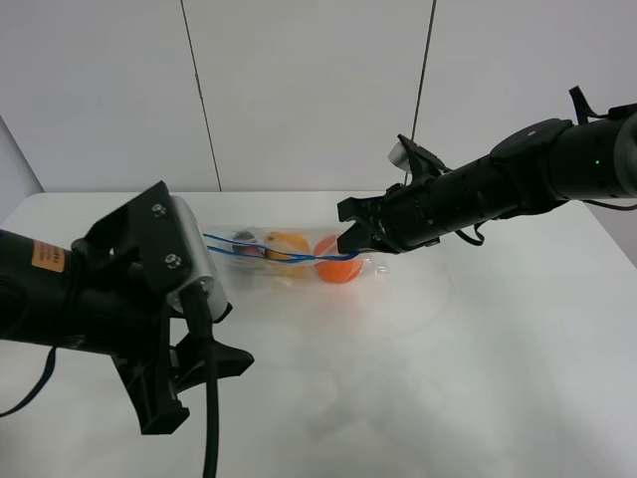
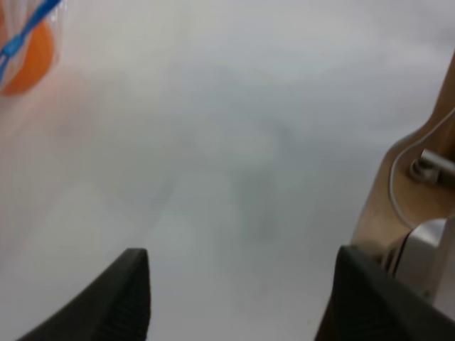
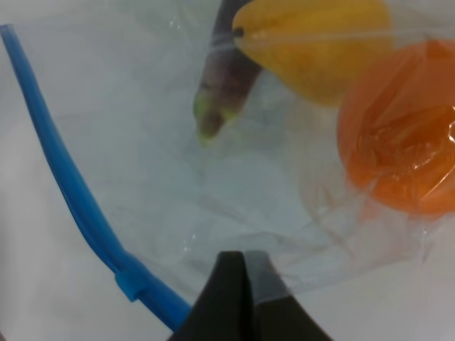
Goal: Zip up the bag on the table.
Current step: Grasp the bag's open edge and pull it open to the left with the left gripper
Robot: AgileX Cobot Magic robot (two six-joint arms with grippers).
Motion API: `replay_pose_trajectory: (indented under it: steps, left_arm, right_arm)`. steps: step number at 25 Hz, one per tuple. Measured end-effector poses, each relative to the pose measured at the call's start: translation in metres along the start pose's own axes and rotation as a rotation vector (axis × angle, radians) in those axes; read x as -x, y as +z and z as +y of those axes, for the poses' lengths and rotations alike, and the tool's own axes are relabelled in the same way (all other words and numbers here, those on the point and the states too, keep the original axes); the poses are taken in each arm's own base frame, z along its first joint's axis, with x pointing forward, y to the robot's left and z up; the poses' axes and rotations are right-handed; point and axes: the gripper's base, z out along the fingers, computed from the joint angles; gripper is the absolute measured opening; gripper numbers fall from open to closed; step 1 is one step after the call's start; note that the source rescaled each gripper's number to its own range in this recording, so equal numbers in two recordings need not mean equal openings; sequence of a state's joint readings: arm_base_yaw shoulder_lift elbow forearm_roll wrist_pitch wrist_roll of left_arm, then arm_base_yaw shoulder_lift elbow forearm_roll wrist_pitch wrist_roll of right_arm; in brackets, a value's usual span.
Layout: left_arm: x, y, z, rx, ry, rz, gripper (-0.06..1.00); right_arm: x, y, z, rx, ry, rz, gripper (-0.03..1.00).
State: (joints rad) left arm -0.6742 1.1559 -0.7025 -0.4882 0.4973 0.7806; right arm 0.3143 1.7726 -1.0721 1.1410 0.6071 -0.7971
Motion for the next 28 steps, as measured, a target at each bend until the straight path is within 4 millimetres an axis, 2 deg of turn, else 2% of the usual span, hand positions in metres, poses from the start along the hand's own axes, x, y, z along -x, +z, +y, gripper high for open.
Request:
replay_pose_trajectory:
  steps: [4,9,20,23,28]
  left_arm:
    - [0.001,0.010,0.006,0.022,0.060,0.044,0.83]
    - [0.017,0.019,0.018,0.063,0.124,0.043,0.83]
    - [0.044,0.052,0.037,0.074,0.161,0.068,0.83]
    - [0.053,0.064,0.034,0.061,0.202,0.068,0.83]
    - [0.067,0.089,0.017,0.045,0.321,0.058,0.83]
  right_arm:
    - [-0.001,0.000,-0.001,-0.009,-0.018,0.008,0.00]
    - [-0.002,0.000,-0.002,-0.019,-0.039,0.019,0.00]
    - [-0.002,0.000,-0.001,-0.013,-0.038,0.025,0.00]
    - [-0.002,0.000,-0.001,-0.013,-0.038,0.025,0.00]
    - [-0.003,0.000,-0.001,-0.010,-0.038,0.028,0.00]
